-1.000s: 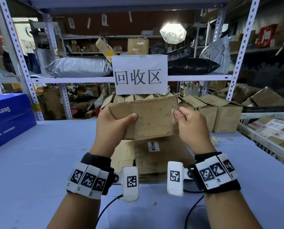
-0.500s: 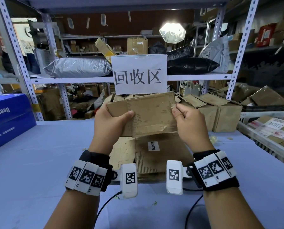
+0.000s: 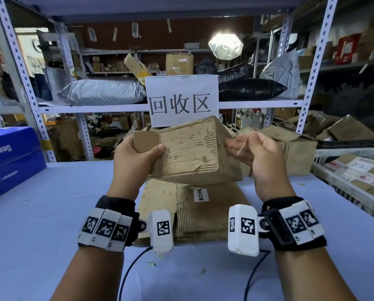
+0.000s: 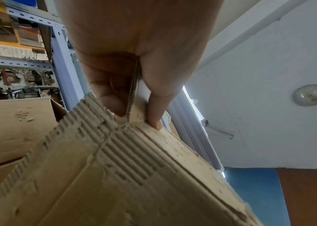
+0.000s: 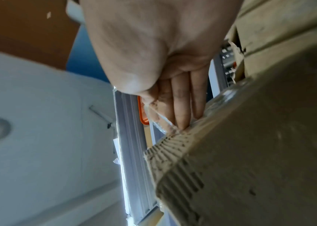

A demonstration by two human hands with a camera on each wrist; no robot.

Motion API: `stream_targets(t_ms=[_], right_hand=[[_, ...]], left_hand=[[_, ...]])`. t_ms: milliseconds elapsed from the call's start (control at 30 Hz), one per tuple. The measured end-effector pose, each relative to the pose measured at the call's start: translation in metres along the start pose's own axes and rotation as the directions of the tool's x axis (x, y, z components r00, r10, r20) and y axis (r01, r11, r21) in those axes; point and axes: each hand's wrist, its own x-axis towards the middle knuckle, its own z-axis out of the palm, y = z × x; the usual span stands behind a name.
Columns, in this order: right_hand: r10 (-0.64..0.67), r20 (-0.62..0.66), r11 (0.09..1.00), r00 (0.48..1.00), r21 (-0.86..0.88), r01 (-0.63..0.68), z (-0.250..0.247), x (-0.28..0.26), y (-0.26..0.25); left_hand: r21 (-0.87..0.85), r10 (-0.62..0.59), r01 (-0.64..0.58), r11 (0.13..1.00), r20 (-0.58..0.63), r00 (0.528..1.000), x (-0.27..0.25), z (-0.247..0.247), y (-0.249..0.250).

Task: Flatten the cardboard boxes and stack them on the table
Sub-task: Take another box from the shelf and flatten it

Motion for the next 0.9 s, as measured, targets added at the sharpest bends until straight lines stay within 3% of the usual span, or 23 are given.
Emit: stream_targets(t_ms=[167,300,400,467,533,600,667,767,900], right_hand=[[0.043,-0.002,0.958,0.999,0.283,-0.040,-0.002,-0.002,-0.006],[0.054,-0.005,0.949,0.999,0.312,-0.050,-0.003,-0.003,-0.004],[0.021,-0.015,0.972,1.000,0.233,-0.017,0.001,-0.004,-0.002],[0.005,-0.007,0.977,1.000,0.212,-0.003,0.005,-0.005,-0.002],[-0.013,0.016,0.981,1.000,0.194,0.010,0.008,-0.006,-0.004],[-0.038,0.080,0.978,0.996,0.209,0.020,0.011,-0.008,-0.006],[-0.054,0.168,0.968,0.984,0.250,0.010,0.014,-0.011,-0.009],[-0.091,0.271,0.966,0.958,0.256,0.019,0.018,-0.015,-0.011],[-0.171,0.304,0.984,0.937,0.094,0.149,0.019,-0.014,-0.014]], left_hand=[[0.045,-0.012,0.013,0.999,-0.027,1.000,0.003,0.005,-0.004],[0.260,-0.035,0.044,0.965,-0.039,0.999,0.005,0.013,-0.004],[0.471,0.130,-0.137,0.872,0.048,0.990,-0.002,0.019,0.007],[0.396,0.198,-0.263,0.880,0.197,0.960,-0.010,0.020,0.018],[0.266,0.185,-0.301,0.916,0.384,0.904,-0.020,0.020,0.030],[0.275,0.163,-0.340,0.899,0.511,0.844,-0.026,0.023,0.036],[0.353,0.139,-0.381,0.854,0.552,0.823,-0.029,0.026,0.040],[0.407,0.165,-0.415,0.814,0.523,0.836,-0.029,0.026,0.039],[0.369,0.243,-0.454,0.811,0.493,0.835,-0.029,0.023,0.035]])
